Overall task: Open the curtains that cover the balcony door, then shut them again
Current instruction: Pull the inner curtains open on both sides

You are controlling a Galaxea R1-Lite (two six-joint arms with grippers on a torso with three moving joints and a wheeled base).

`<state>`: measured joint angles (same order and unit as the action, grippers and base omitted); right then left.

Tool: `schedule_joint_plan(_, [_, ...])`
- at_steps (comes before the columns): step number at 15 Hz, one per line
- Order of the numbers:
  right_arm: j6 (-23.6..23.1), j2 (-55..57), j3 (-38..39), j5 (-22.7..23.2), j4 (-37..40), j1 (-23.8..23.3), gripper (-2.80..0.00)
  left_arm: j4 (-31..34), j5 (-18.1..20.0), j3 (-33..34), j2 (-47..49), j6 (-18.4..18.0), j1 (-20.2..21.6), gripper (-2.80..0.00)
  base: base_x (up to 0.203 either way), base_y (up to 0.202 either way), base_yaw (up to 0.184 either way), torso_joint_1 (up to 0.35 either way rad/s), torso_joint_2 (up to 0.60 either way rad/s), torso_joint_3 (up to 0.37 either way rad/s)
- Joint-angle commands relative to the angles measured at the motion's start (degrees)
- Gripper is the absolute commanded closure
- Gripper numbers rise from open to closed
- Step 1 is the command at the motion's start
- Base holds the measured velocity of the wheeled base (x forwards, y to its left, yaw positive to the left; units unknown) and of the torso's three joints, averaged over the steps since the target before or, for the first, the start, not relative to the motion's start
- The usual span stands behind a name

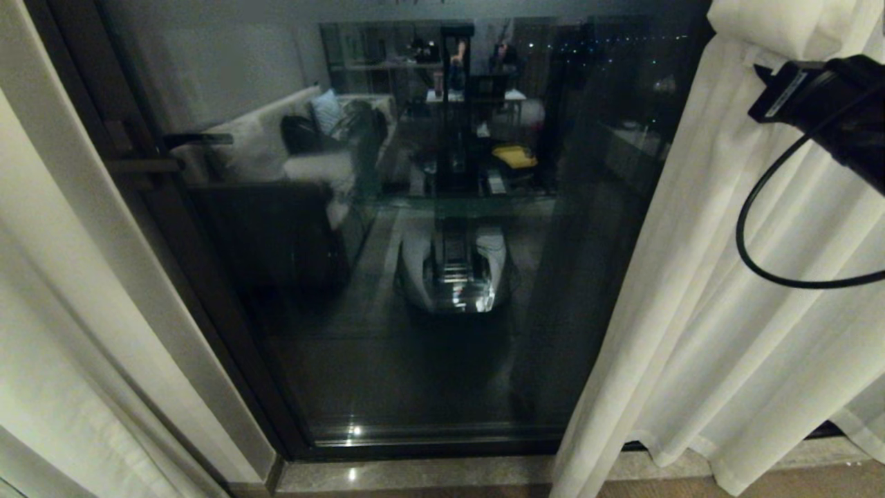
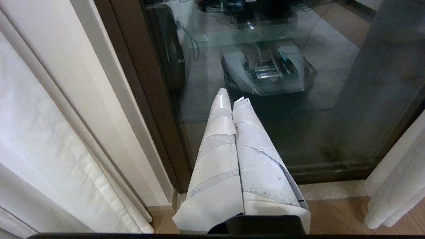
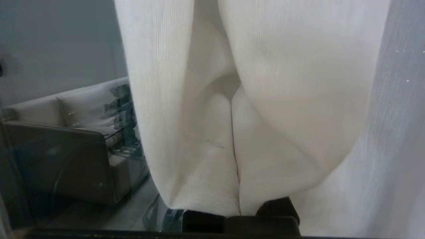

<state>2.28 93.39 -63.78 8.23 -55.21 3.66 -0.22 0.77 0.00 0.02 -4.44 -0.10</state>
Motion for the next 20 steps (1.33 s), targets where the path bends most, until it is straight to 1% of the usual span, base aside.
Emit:
schedule_joint_plan(1, [0.01,0.22,0.06,0.12,-0.34,0.03,0.00,-0.04,0.02,0.00,-0.02,-0.04,0.01,0.00,0.000,0.000,0.000,0.000,0.00,0.000])
schedule_joint_plan(6, [0.09,0.30,0.15,0.21,-0.25,0.03,0.00,-0.13,0.02,0.00,-0.02,0.05,0.01,0.00,0.000,0.000,0.000,0.000,0.00,0.000])
schedule_joint_plan(11, [0.09,0.39,0.24,0.21,-0.25,0.03,0.00,-0.03,0.02,0.00,-0.02,2.42,0.01,0.00,0.000,0.000,0.000,0.000,0.00,0.000])
schedule_joint_plan(20, [0.18,0.30,0.32,0.21,-0.25,0.03,0.00,-0.04,0.02,0.00,-0.02,2.51,0.01,0.00,0.000,0.000,0.000,0.000,0.00,0.000])
